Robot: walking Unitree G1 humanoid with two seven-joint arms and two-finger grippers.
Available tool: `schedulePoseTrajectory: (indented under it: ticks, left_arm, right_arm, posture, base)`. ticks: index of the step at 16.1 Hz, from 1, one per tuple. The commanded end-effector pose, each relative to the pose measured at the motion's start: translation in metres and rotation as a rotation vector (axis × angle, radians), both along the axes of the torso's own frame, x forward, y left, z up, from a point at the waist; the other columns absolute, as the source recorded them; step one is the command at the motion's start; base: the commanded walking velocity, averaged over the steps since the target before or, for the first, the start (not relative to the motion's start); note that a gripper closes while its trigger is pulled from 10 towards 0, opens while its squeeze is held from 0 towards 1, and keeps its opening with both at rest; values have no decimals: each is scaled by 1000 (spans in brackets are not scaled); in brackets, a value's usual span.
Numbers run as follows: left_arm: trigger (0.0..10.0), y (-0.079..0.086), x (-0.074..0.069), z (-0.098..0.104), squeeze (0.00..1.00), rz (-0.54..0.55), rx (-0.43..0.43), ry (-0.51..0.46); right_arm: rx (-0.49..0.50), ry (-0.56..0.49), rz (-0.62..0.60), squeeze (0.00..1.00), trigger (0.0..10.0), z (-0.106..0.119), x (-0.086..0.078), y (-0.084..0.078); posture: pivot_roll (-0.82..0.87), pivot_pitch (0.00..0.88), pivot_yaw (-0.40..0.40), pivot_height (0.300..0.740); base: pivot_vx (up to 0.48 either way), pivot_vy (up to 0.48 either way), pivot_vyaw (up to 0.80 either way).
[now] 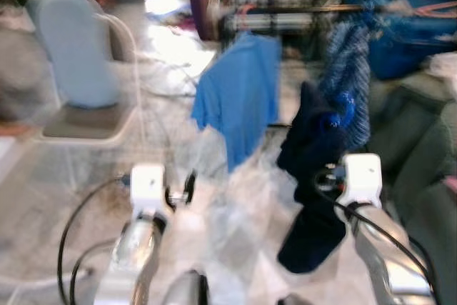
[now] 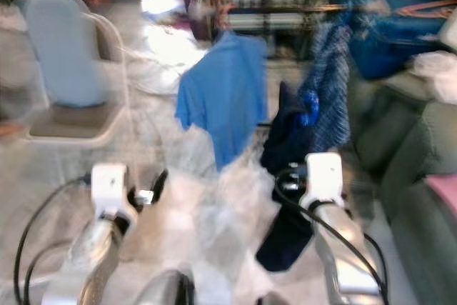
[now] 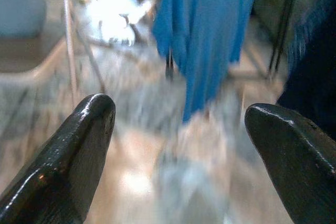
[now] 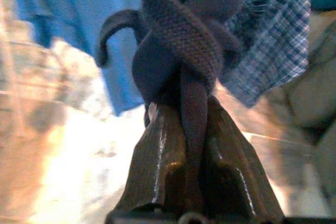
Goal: Hang hanger
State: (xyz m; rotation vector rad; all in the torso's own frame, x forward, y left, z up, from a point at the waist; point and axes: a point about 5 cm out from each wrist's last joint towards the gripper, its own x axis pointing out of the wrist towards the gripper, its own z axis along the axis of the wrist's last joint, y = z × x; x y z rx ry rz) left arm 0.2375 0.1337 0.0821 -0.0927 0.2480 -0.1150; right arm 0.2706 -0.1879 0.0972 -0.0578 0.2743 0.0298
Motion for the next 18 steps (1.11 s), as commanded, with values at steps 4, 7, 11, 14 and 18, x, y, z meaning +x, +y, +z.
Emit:
schedulePoseTrajectory:
  ticks: [4, 7, 11, 14, 18]
  left_arm:
    - [10000, -1, 7, 10, 0, -9, 11, -40]
    - [10000, -1, 7, 10, 0, -9, 13, -45]
    - [10000, 1, 7, 14, 0, 2, -13, -72]
    - [10000, 1, 8, 14, 0, 5, -28, -69]
    - [10000, -1, 8, 13, 0, 1, -29, -66]
  right_arm:
    - [-1, -50, -1, 0, 10000, 10, 2, 0]
    - [3, -47, 7, 0, 10000, 9, 2, 3]
    - [9, -43, 16, 0, 10000, 9, 3, 5]
    - [27, -57, 33, 0, 10000, 11, 8, 9]
    - [25, -60, 37, 0, 10000, 12, 11, 9]
  posture:
    - [-107, 91, 55, 740]
    - [-107, 91, 55, 740]
    - [-101, 85, 55, 740]
    - [-100, 80, 52, 740]
    - [-101, 75, 48, 740]
  base:
    - [-480, 0, 0]
    - [-480, 0, 0]
    - [0, 0, 0]
    - [0, 0, 0]
    - [0, 273, 0]
